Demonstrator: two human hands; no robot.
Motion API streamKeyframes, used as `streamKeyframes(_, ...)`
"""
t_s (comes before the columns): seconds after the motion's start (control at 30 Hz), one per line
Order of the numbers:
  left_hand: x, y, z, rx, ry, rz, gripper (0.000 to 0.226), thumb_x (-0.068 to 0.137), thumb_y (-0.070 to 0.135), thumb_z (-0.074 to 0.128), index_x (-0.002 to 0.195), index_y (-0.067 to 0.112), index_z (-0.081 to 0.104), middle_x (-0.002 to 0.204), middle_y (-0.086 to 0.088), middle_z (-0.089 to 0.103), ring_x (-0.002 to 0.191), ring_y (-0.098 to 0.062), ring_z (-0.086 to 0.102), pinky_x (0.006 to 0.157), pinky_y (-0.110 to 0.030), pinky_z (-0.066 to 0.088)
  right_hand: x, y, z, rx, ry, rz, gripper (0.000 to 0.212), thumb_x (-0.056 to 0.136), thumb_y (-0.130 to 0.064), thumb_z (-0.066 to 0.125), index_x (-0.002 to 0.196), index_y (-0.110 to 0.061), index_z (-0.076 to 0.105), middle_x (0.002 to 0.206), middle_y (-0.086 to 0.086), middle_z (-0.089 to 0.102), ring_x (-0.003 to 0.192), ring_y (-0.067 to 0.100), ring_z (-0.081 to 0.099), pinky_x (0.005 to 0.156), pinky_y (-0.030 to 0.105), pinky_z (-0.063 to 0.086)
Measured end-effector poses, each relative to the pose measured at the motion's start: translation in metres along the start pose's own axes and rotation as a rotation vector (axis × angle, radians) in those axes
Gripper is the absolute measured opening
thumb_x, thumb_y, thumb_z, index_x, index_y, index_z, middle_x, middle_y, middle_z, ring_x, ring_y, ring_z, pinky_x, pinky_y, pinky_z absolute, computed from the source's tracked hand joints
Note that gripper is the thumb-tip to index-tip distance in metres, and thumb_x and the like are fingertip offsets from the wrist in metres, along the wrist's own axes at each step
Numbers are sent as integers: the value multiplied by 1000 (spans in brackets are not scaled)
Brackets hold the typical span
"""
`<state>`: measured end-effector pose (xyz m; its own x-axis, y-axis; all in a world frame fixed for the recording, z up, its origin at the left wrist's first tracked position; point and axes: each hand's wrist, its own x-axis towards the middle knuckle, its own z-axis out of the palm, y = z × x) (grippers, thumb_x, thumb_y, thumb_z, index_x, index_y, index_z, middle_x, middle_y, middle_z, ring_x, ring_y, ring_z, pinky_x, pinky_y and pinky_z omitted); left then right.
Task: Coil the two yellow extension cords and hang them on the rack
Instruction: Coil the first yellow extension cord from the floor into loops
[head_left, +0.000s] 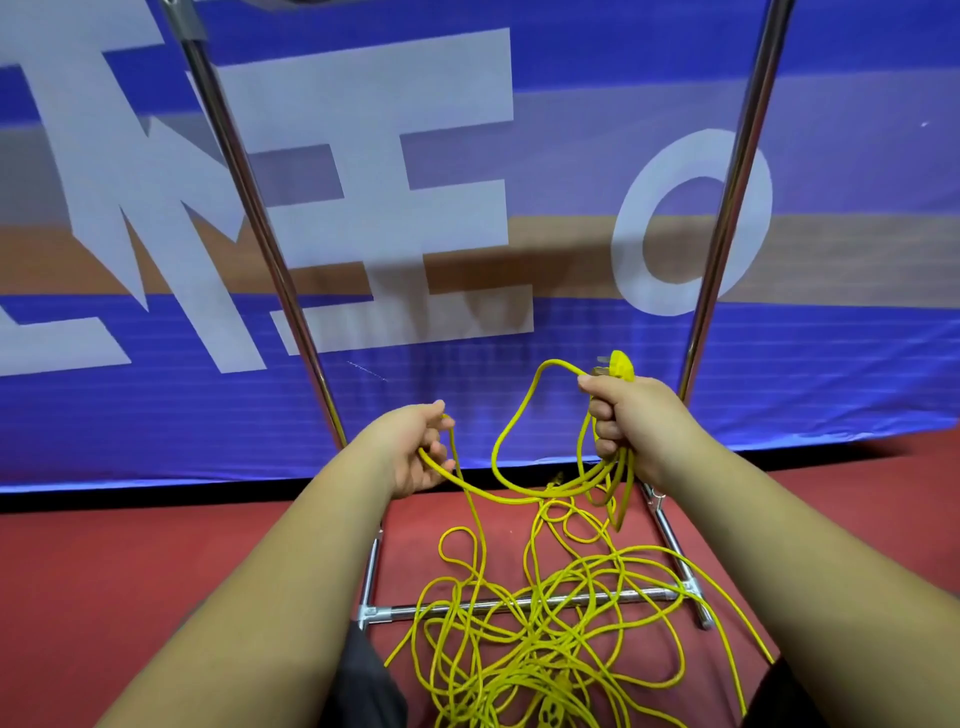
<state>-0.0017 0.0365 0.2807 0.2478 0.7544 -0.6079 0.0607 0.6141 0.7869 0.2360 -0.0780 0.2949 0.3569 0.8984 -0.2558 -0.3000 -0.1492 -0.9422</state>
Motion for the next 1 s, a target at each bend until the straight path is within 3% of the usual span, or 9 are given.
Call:
streamKeyframes(0.1,-4,-3,3,101,-50,175,27,106,24,51,116,12,72,63,3,44,57,-12,47,69,-33,55,4,7,0,-4,80,46,12,104,-22,63,94,-18,58,59,-4,43,43,11,31,42,26,31)
streamKeyframes(0.2,-17,1,5,196,-232,421,28,106,11,48,112,11,75,86,-1,51,62,-12,41,62,-28,41,9,14,-2,-9,155,68,17,104,-19,61,87,-16,57,63,-1,45,40,10,32,43,26,31)
streamKeyframes(0.33,-49,8,7,272,-573,583,23,95,17,57,103,9,78,80,-4,52,69,-14,42,67,-31,34,13,16,-3,-48,137,54,15,106,-20,61,91,-16,57,69,0,48,45,11,35,42,26,33)
streamKeyframes(0.47,-64,9,5,441,-700,635,25,90,27,65,95,8,79,81,-19,43,73,-21,40,69,-36,32,11,16,-1,-217,13,-2,8,104,-25,66,107,-18,65,86,3,66,57,14,49,49,28,42)
streamKeyframes(0.57,-61,8,6,477,-604,688,20,100,26,61,96,15,78,80,-15,41,71,-22,36,66,-34,30,0,18,10,-282,-166,8,15,104,-26,66,117,-18,65,101,9,78,75,20,69,57,34,56)
streamKeyframes(0.67,-53,7,11,538,-433,768,24,106,31,57,105,17,76,80,-11,41,72,-25,33,65,-32,32,-10,23,20,-215,-316,79,21,108,-24,60,126,-14,61,107,17,80,91,30,77,64,34,63)
streamKeyframes(0.83,-37,8,13,542,-128,797,21,103,35,60,102,27,79,68,10,49,68,-15,40,65,-35,38,-20,20,27,-118,-363,129,18,111,-29,55,110,-12,62,77,11,71,66,28,72,70,39,63)
streamKeyframes(0.9,-33,7,14,571,-90,804,23,103,38,58,100,28,78,69,4,46,68,-19,38,64,-35,36,-23,18,29,-27,-382,169,20,109,-32,58,100,-14,62,73,10,65,58,25,65,71,44,63)
streamKeyframes(1.0,-28,6,18,462,-77,784,28,104,44,54,95,29,76,73,-1,40,67,-18,36,63,-36,36,-27,14,30,-26,-384,196,20,107,-34,61,98,-17,63,75,9,65,59,21,65,61,38,62)
